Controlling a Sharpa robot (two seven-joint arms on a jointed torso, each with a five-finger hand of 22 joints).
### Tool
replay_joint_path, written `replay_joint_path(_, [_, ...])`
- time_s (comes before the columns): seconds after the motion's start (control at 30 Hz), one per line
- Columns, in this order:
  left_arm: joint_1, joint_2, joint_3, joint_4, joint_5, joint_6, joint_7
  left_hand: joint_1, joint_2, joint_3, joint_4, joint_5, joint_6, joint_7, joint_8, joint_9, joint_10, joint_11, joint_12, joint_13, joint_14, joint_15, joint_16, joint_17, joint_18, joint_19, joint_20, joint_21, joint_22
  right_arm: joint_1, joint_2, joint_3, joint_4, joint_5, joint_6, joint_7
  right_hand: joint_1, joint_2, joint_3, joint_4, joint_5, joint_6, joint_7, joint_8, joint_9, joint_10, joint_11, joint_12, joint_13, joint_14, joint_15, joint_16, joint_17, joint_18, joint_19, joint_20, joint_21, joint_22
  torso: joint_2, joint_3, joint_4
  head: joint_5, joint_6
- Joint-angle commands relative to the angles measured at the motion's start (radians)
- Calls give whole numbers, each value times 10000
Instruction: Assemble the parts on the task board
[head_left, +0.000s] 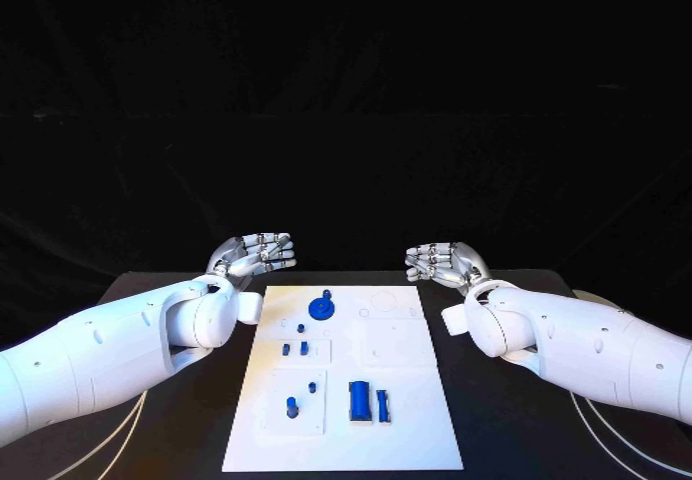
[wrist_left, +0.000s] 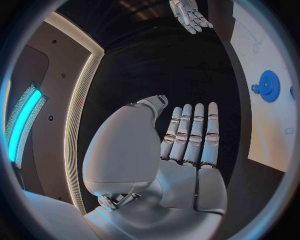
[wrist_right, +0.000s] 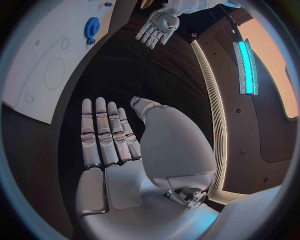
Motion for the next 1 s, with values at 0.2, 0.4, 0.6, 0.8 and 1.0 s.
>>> replay_joint_path(0.2, [-121,-97,76,440,-125,-568,123,-6303,2035,-4163,-2384,-2288,-7414,-1612,-2848,-2488,-8836,-1603,-1710,-593,-7558,-1487,-3524,-1534,-1696,-7654,-2739,-1403,-1701,-129,-213,157,612,232,-481,143,-5901,1309,-4319,-1789,-1404,-8077,-2001,-1501,-4222,-10052,-1570,-854,-1569,-9266,-1226,-2291,-2643,-1697,-8403,-2352,-619,-4459,-261,89,144,66,179])
replay_joint_path(0.4, [-471,-279,248,1458,-395,-1963,450,-14347,2035,-4163,-2384,-2288,-7414,-1612,-2848,-2488,-8836,-1603,-1710,-593,-7558,-1487,-3524,-1534,-1696,-7654,-2739,-1403,-1701,-447,-646,553,2012,902,-1598,545,-13355,1309,-4319,-1789,-1404,-8077,-2001,-1501,-4222,-10052,-1570,-854,-1569,-9266,-1226,-2291,-2643,-1697,-8403,-2352,-619,-4459,-401,140,218,106,283])
replay_joint_path(0.6, [-892,-496,455,2678,-719,-3635,841,-14347,2035,-4163,-2384,-2288,-7414,-1612,-2848,-2488,-8836,-1603,-1710,-593,-7558,-1487,-3524,-1534,-1696,-7654,-2739,-1403,-1701,-780,-1100,969,3478,1605,-2769,965,-13355,1309,-4319,-1789,-1404,-8077,-2001,-1501,-4222,-10052,-1570,-854,-1569,-9266,-1226,-2291,-2643,-1697,-8403,-2352,-619,-4459,-401,140,218,106,283])
replay_joint_path(0.8, [-1108,-608,562,3304,-886,-4493,1042,-14347,2035,-4163,-2384,-2288,-7414,-1612,-2848,-2488,-8836,-1603,-1710,-593,-7558,-1487,-3524,-1534,-1696,-7654,-2739,-1403,-1701,-923,-1296,1148,4111,1908,-3275,1147,-13355,1309,-4319,-1789,-1404,-8077,-2001,-1501,-4222,-10052,-1570,-854,-1569,-9266,-1226,-2291,-2643,-1697,-8403,-2352,-619,-4459,-401,140,218,106,283])
replay_joint_path(1.0, [-1136,-623,576,3388,-908,-4608,1069,-14347,2035,-4163,-2384,-2288,-7414,-1612,-2848,-2488,-8836,-1603,-1710,-593,-7558,-1487,-3524,-1534,-1696,-7654,-2739,-1403,-1701,-929,-1304,1156,4138,1921,-3296,1155,-13355,1309,-4319,-1789,-1404,-8077,-2001,-1501,-4222,-10052,-1570,-854,-1569,-9266,-1226,-2291,-2643,-1697,-8403,-2352,-619,-4459,-401,140,218,106,283])
